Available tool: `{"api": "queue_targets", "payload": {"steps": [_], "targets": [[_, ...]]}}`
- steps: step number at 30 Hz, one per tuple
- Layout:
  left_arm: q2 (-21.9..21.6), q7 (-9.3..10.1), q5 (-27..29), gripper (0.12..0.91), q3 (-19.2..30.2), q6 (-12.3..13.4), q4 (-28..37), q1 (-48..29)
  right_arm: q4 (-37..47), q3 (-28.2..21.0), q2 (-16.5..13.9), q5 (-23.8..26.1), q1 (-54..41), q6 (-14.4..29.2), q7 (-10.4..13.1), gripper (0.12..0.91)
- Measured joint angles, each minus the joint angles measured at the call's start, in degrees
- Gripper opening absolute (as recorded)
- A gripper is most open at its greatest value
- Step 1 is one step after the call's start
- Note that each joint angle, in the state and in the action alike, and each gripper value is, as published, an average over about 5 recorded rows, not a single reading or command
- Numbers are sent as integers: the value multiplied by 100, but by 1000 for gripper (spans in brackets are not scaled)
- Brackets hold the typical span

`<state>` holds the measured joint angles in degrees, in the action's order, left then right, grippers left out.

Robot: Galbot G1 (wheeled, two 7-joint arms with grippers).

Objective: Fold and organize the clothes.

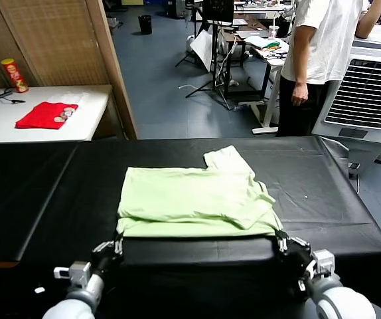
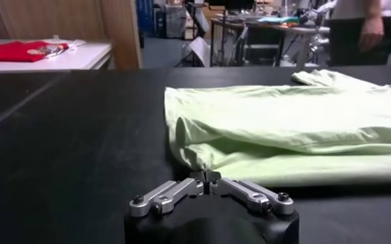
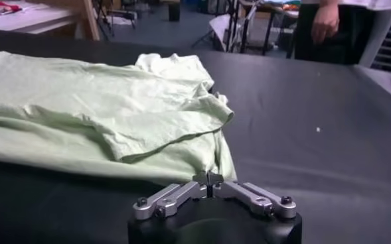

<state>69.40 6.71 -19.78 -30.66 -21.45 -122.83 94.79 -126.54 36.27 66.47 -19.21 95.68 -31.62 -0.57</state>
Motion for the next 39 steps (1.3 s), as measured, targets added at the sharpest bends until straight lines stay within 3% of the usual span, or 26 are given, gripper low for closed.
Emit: {"api": "queue_targets", "payload": {"steps": [3,8,13,16,21,27,32,39], "targets": [[-16,49,-7,185,-57,-95,-155,156,-220,78,5,-13,177,-135,38,469],[-51,240,-83,444,-150,-287,-442,466,-624,259,-51,-323,320,-303,56,729],[-90,389,-350,709,-298,-375,-739,573,-758,429,-169,-773,76,-193,75,795],[-155,405,-535,784,-330,-396,-775,388,-538,378,-265,-894,-395,-57,117,798],[-367,407,-937,797,-173,-534,-474,-409,207,29,-457,-972,-1590,-22,236,798],[-722,537,-1584,798,175,-776,279,-1858,1280,-669,-564,-1000,-3053,-34,473,798],[-908,605,-1999,798,646,-843,1210,-3022,2373,-1333,-452,-1021,-4148,-16,553,798],[-788,482,-2097,798,1321,-1008,2724,-4459,3967,-2113,-146,-925,-5465,-112,436,798]]}}
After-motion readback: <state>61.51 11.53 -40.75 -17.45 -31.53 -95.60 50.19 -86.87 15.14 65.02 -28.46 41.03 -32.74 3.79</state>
